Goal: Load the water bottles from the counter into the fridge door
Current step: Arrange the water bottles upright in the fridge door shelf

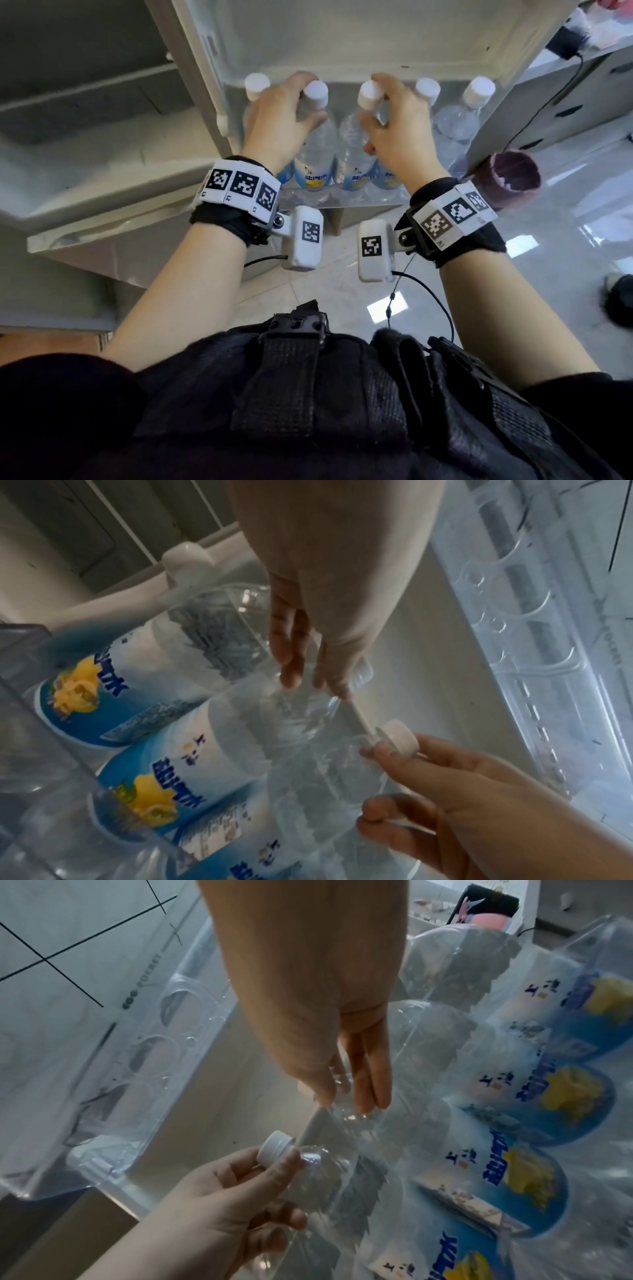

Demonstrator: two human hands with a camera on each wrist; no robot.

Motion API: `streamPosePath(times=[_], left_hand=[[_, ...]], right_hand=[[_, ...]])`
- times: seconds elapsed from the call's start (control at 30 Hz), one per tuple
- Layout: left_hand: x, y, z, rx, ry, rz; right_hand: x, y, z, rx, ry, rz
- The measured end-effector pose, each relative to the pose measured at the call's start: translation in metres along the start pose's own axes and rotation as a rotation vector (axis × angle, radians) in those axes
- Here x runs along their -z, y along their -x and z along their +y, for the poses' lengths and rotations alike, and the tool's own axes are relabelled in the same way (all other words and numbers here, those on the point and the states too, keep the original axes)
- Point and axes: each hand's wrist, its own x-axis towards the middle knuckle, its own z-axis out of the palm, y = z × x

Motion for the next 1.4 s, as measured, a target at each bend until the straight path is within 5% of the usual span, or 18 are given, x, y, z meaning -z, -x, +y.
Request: streamPosePath(times=[0.4, 0.67, 0.77, 0.87, 1.07, 1.4], left_hand=[[-0.011, 0.002, -0.007, -0.059, -0.07, 0.076], [0.005, 0.009, -0.009, -0.068, 0.115, 0.085], [0.021, 0.014, -0.016, -0.105, 0.138, 0.304], [0.032, 0.018, -0.03, 0.014, 0.03, 0.513], [0.031, 0.017, -0.044, 0.103, -0.085, 0.302], [0.02, 0.02, -0.042, 0.117, 0.052, 0.34]], right_hand=[[-0.003, -0.007, -0.001, -0.066, 0.134, 0.056], [0.002, -0.005, -0.011, -0.068, 0.155, -0.003], [0.0, -0.002, -0.023, -0.027, 0.147, 0.039], [-0.004, -0.001, -0.037, 0.032, 0.139, 0.078], [-0.019, 0.002, -0.05, 0.038, 0.078, 0.05], [-0.037, 0.007, -0.046, 0.093, 0.061, -0.067]])
